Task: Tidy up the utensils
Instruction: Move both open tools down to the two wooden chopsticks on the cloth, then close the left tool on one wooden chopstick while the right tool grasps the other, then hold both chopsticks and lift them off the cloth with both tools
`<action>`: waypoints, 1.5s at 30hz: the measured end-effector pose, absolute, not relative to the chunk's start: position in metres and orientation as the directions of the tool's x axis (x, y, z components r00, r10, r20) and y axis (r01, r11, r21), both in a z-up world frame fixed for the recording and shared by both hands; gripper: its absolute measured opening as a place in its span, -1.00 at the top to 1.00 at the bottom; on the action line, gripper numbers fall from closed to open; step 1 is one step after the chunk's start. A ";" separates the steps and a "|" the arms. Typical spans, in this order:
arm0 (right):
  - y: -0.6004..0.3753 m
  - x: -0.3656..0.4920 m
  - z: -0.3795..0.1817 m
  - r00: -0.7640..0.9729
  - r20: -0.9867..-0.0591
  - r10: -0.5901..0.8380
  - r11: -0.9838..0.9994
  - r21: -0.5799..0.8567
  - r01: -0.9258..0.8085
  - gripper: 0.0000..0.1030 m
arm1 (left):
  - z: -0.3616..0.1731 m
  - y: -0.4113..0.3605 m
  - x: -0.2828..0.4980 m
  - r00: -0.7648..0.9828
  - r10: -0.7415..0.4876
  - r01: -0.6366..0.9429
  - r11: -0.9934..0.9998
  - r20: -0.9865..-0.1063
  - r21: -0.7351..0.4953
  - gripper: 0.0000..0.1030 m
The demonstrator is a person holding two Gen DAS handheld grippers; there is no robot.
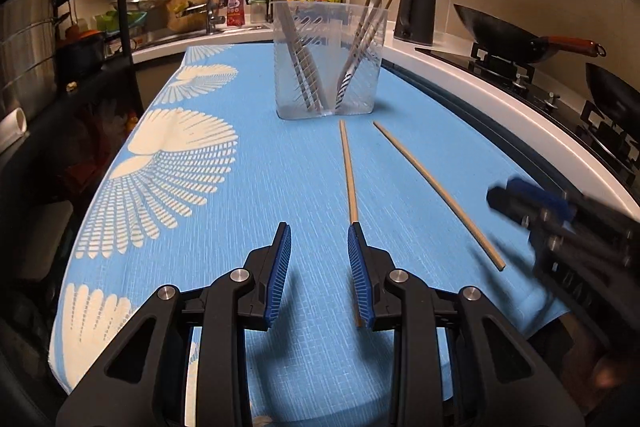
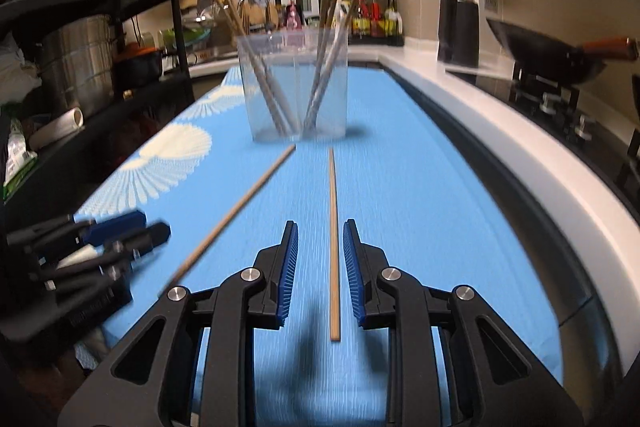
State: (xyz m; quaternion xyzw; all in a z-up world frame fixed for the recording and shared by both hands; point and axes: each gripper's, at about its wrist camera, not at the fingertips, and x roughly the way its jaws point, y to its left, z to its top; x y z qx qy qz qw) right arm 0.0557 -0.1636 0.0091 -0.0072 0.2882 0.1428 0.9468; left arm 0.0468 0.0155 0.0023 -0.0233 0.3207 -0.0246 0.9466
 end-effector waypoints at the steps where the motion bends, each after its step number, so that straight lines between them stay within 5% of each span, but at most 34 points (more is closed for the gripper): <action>1: -0.163 0.055 0.002 0.786 -0.559 0.264 0.959 0.066 -0.276 0.54 | 0.000 0.017 0.049 0.787 -0.066 0.028 0.997 -0.613 -0.072 0.42; 6: -0.161 0.053 -0.022 0.752 -0.602 0.270 0.956 0.071 -0.286 0.52 | -0.014 0.019 0.056 0.749 -0.114 0.028 0.990 -0.653 -0.141 0.35; 9: -0.159 0.053 -0.026 0.746 -0.608 0.271 0.955 0.071 -0.288 0.48 | -0.019 0.012 0.057 0.736 -0.142 0.050 0.986 -0.661 -0.157 0.04; 19: -0.159 0.056 -0.029 0.739 -0.621 0.262 0.957 0.068 -0.282 0.50 | -0.025 -0.007 0.057 0.732 -0.105 0.077 0.995 -0.674 -0.071 0.02; 21: -0.159 0.056 -0.029 0.741 -0.620 0.259 0.958 0.065 -0.281 0.50 | -0.025 -0.009 0.057 0.734 -0.092 0.076 0.996 -0.673 -0.054 0.07; 26: -0.160 0.056 -0.028 0.740 -0.623 0.254 0.959 0.063 -0.277 0.55 | -0.024 -0.008 0.058 0.736 -0.080 0.065 0.997 -0.673 -0.047 0.71; 28: -0.161 0.058 -0.029 0.739 -0.623 0.256 0.959 0.067 -0.275 0.73 | -0.024 -0.006 0.058 0.736 -0.080 0.061 0.997 -0.673 -0.052 0.87; 31: -0.162 0.059 -0.028 0.739 -0.624 0.253 0.961 0.071 -0.268 0.87 | -0.023 -0.005 0.058 0.742 -0.063 0.044 0.998 -0.668 -0.045 0.87; 45: -0.167 0.057 -0.029 0.752 -0.621 0.223 0.970 0.064 -0.234 0.85 | -0.025 0.002 0.058 0.746 -0.006 -0.016 1.000 -0.666 -0.026 0.86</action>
